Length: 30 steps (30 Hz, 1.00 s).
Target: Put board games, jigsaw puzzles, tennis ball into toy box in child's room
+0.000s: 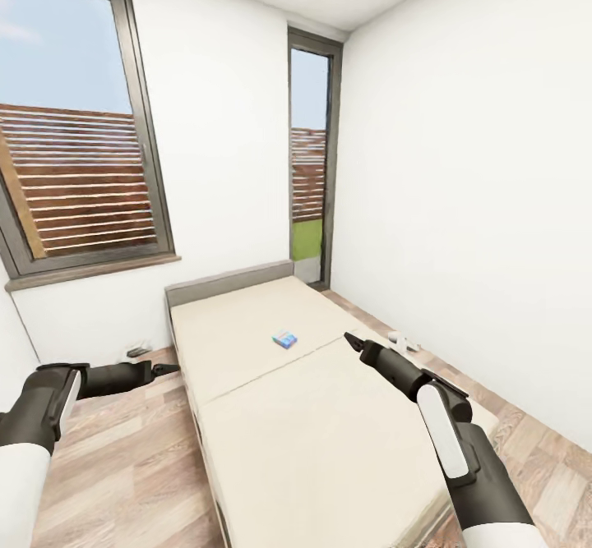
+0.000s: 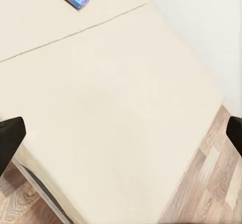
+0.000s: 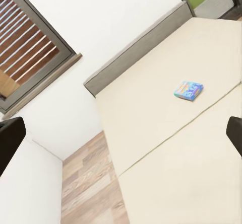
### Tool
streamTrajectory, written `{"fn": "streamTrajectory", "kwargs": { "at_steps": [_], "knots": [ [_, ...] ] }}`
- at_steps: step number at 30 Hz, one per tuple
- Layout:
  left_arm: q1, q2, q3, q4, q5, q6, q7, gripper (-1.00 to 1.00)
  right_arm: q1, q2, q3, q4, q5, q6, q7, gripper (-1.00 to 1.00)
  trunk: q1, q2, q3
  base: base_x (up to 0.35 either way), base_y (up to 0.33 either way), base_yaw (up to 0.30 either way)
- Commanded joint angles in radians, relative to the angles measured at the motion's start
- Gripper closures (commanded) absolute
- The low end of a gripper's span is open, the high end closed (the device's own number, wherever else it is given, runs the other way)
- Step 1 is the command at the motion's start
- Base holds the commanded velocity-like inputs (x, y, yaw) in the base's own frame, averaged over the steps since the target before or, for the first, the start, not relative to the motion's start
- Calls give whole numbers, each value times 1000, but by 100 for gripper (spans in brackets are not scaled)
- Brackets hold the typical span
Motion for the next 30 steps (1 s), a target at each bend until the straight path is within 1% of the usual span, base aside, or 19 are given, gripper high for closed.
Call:
{"fn": "streamTrajectory", "kwargs": {
  "at_steps": [1, 10, 16, 30],
  "knots": [
    [0, 0, 4, -1, -10, 5, -10, -100, -1, 1, -3, 0, -1, 7, 5, -100, 0, -1, 0, 0, 234, -256],
    [0, 0, 4, -1, -10, 5, -10, -100, -1, 1, -3, 2, -1, 6, 5, -100, 0, -1, 7, 6, 135, -256],
    [0, 0, 4, -1, -10, 5, -10, -100, -1, 1, -3, 2, -1, 6, 6, -100, 0, -1, 11, 87, 147, -256],
    [0, 0, 4, -1, -10, 4, -10, -100, -1, 1, -3, 2, -1, 6, 7, -100, 0, -1, 22, 120, 17, -256]
  ]
}}
